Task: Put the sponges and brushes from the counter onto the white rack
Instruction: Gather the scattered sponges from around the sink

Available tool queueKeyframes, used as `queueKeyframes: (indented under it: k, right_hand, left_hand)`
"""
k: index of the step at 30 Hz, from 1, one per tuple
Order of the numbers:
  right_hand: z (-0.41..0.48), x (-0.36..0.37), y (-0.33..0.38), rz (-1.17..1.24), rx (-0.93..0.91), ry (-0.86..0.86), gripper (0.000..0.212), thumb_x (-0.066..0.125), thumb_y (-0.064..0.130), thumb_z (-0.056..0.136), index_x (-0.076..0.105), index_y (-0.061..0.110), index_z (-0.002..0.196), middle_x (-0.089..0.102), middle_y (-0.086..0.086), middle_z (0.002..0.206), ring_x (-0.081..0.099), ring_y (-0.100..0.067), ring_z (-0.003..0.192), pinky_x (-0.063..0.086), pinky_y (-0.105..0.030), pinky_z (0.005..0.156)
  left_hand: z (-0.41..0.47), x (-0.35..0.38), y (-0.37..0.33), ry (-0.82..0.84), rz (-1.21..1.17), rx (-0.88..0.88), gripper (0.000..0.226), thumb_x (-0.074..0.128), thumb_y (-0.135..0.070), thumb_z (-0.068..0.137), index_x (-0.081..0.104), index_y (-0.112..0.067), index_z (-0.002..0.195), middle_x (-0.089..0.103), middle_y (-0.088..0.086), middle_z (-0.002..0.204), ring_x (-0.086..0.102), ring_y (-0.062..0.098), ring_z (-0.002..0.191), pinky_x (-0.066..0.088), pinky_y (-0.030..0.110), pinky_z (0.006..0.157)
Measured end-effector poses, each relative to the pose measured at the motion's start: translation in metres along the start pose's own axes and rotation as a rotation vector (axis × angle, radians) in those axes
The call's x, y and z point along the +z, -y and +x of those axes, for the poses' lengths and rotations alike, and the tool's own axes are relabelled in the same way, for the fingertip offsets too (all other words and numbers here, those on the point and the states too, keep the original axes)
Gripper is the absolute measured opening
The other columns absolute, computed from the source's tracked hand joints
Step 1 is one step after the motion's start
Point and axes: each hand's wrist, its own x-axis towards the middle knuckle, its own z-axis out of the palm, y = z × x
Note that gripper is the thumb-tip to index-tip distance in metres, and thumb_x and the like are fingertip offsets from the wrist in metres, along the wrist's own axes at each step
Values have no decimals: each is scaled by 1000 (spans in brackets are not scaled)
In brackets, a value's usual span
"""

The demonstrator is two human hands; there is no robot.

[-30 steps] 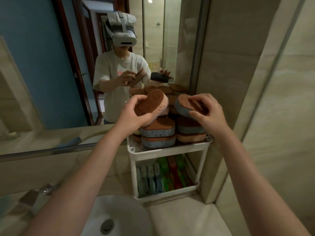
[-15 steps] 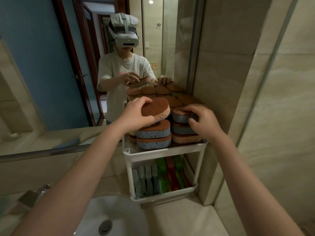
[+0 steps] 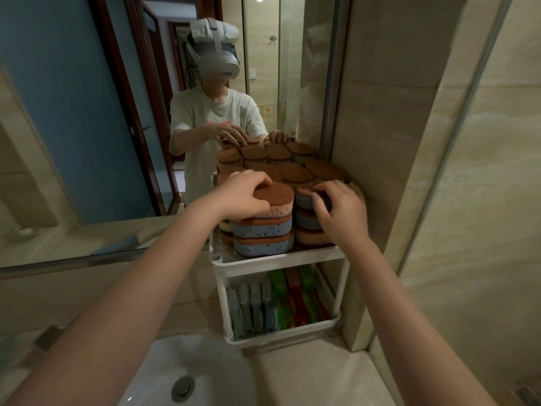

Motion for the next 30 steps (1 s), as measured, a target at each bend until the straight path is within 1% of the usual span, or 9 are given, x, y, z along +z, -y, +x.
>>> queueKeyframes:
  k: [7,11,13,17,19,22,26,28,30]
  right_hand:
    - [-2,3,3,-56,19,-25,18,53,27,90,67,16,96,69,0,96,63,-23,94,36,-48,104]
    - [-2,2,8,-48,30,-34,23,50,30,89,67,17,100,69,-1,105,59,-24,110,31,-49,107]
    - [-3,0,15,-29,17,-53,27,48,31,89,66,17,103,67,-2,109,56,-23,115,30,-50,108]
    - [-3,-2,40,44,-24,-62,29,49,31,88,64,17,109,66,-2,112,54,-22,117,31,-46,109]
    - [-5,1,59,94,-75,-46,31,49,30,87,63,16,111,65,-2,111,56,-22,113,38,-45,103]
    - [-14,14,97,155,-170,32,32,51,26,85,62,14,113,64,-2,109,56,-22,108,43,-41,94]
    - [-36,43,154,287,-267,81,29,58,13,84,61,8,112,64,-7,105,55,-23,97,46,-33,80]
    - [-46,61,183,362,-248,127,30,58,11,84,60,8,114,64,-6,105,57,-22,96,46,-31,78]
    - [-56,85,209,376,-219,184,32,57,14,84,61,7,114,65,-8,106,60,-24,96,49,-35,79]
  left_hand:
    - [0,7,2,12,69,-22,52,50,-31,89,38,-24,140,35,2,145,28,27,133,30,43,109]
    - [-3,15,4,11,133,-27,59,47,-39,88,31,-27,144,24,-2,151,14,23,139,20,48,111]
    - [-5,17,6,-45,120,-5,62,49,-40,86,31,-26,144,24,-1,151,13,22,140,19,47,111]
    - [-13,14,12,-313,-61,56,65,43,-42,75,46,-19,135,39,2,140,26,21,134,24,36,108]
    - [-20,11,19,-452,-170,65,51,48,-31,78,55,-13,125,48,5,130,35,21,126,26,23,99]
    - [-38,11,42,-609,-261,27,28,52,-12,84,62,-8,110,57,7,117,46,20,116,28,19,89]
    - [-71,15,91,-631,-360,-127,22,49,-11,86,64,-12,103,58,2,110,50,17,107,37,25,87]
    - [-93,17,123,-624,-375,-203,22,50,-9,86,64,-12,101,58,2,107,52,17,103,37,25,82]
    - [-117,19,158,-618,-395,-275,21,50,-7,85,65,-10,101,59,4,109,52,17,104,36,23,81]
